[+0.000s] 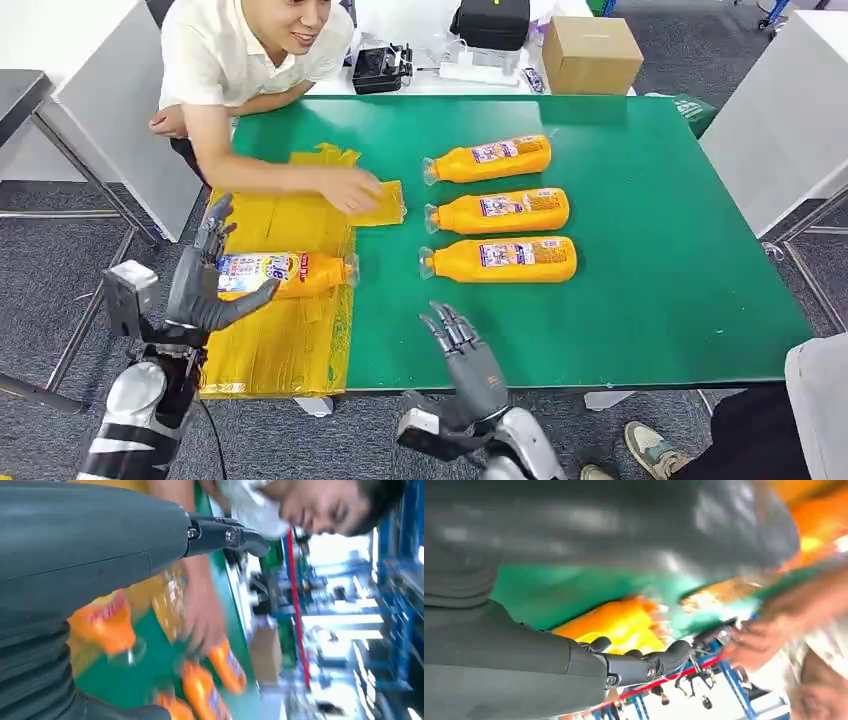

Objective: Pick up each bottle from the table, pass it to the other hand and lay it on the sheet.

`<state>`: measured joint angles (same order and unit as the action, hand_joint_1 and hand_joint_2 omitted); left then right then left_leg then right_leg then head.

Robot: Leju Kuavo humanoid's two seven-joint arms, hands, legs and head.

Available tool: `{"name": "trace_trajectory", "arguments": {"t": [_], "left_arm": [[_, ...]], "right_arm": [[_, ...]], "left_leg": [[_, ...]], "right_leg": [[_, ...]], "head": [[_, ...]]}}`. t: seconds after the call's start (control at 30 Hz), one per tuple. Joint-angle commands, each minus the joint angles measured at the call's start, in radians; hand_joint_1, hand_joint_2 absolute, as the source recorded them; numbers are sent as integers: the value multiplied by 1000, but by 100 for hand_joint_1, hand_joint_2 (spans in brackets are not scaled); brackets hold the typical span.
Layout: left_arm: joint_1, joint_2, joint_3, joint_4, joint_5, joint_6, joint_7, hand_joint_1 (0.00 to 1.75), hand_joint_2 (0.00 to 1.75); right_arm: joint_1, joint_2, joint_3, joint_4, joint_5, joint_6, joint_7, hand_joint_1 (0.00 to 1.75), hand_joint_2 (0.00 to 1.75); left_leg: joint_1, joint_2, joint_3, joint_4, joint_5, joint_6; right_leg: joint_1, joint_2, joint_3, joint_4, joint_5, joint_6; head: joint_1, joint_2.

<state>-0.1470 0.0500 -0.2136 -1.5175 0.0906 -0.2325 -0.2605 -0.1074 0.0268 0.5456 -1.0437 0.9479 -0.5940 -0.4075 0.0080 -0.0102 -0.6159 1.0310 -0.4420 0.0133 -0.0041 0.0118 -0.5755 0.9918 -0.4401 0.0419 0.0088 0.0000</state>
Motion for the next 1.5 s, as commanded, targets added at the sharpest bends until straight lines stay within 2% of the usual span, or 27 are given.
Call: {"name": "trace_trajectory", "arguments": {"t": [0.03, 0.17, 0.23, 0.37, 0.5, 0.7, 0.8, 0.9, 1.07, 1.2, 1.27, 1.3, 1.33, 1.5], "left_arm": [[119, -64, -142, 48, 42, -54, -21, 0, 175], [115, -61, -170, 57, 28, -30, -36, 0, 175], [111, -49, -198, 63, 10, -40, -18, 0, 175], [100, -65, -230, 77, -58, -1, -37, 0, 175], [98, -65, -230, 74, -63, 6, -36, 0, 175], [90, -78, -219, 70, -94, 48, -29, 0, 175], [92, -76, -217, 61, -94, 52, -28, 0, 175], [100, -72, -214, 49, -96, 56, -25, 0, 175], [114, -76, -201, 40, -103, 71, -13, 0, 175], [115, -76, -201, 40, -103, 71, -13, 0, 175], [130, -76, -195, 34, -110, 75, -6, 0, 175], [140, -78, -187, 28, -117, 77, -6, 0, 175], [146, -80, -182, 26, -119, 78, -5, 0, 175], [147, -80, -182, 26, -120, 78, -5, 0, 175]], "right_arm": [[-311, -163, -196, 315, 88, 16, 18, 0, 175], [-343, -157, -206, 353, 95, 22, 5, 0, 175], [-364, -166, -190, 374, 144, 26, 44, 0, 175], [-452, -175, -167, 477, 207, 52, 90, 0, 175], [-462, -171, -165, 498, 215, 57, 98, 0, 175], [-502, -156, -134, 604, 249, 197, 141, 0, 175], [-491, -138, -129, 624, 214, 313, 109, 0, 175], [-476, -139, -99, 605, 230, 318, 118, 0, 175], [-497, -158, -38, 588, 282, 371, 194, 0, 175], [-502, -158, -38, 586, 282, 374, 193, 0, 175], [-512, -169, -3, 589, 315, 410, 243, 0, 175], [-519, -172, 8, 591, 320, 437, 272, 2, 175], [-526, -173, 15, 596, 321, 464, 288, 35, 175], [-528, -173, 15, 596, 321, 465, 287, 35, 175]], "left_leg": [[-3, 3, 5, -3, 1, 1], [-4, 0, 1, -1, 2, 2], [-4, 0, 2, -1, 2, 2], [-4, 1, 1, 0, 2, 2], [-4, 1, 2, -1, 2, 2], [-3, 1, 2, -1, 2, 2], [-3, 1, 2, -1, 2, 2], [-3, 1, 3, -1, 2, 2], [-2, 2, 5, -1, 3, 2], [-3, 2, 6, 0, 2, 3], [-2, 1, 7, -1, 4, 3], [-3, 2, 7, -1, 3, 3], [-3, 2, 7, -2, 4, 3], [-3, 1, 9, -2, 5, 4]], "right_leg": [[-2, 1, 4, -3, 1, 1], [-4, -1, 0, -1, 2, 3], [-3, -1, 1, -1, 3, 3], [-4, 0, 0, 0, 3, 3], [-3, -1, 1, -1, 3, 3], [-3, 0, 2, -1, 3, 3], [-3, -1, 2, -1, 2, 2], [-2, -1, 2, -2, 3, 3], [-2, -1, 3, -2, 3, 2], [-2, -1, 4, -1, 3, 3], [-2, -2, 5, -2, 4, 3], [-2, -1, 5, -2, 3, 3], [-2, -1, 5, -2, 4, 3], [-2, -2, 7, -2, 5, 4]], "head": [[0, 0], [0, 0], [1, 0], [0, 0], [0, 0], [0, 0], [0, 0], [0, 0], [0, 0], [0, 0], [0, 0], [0, 0], [0, 0], [0, 0]]}}
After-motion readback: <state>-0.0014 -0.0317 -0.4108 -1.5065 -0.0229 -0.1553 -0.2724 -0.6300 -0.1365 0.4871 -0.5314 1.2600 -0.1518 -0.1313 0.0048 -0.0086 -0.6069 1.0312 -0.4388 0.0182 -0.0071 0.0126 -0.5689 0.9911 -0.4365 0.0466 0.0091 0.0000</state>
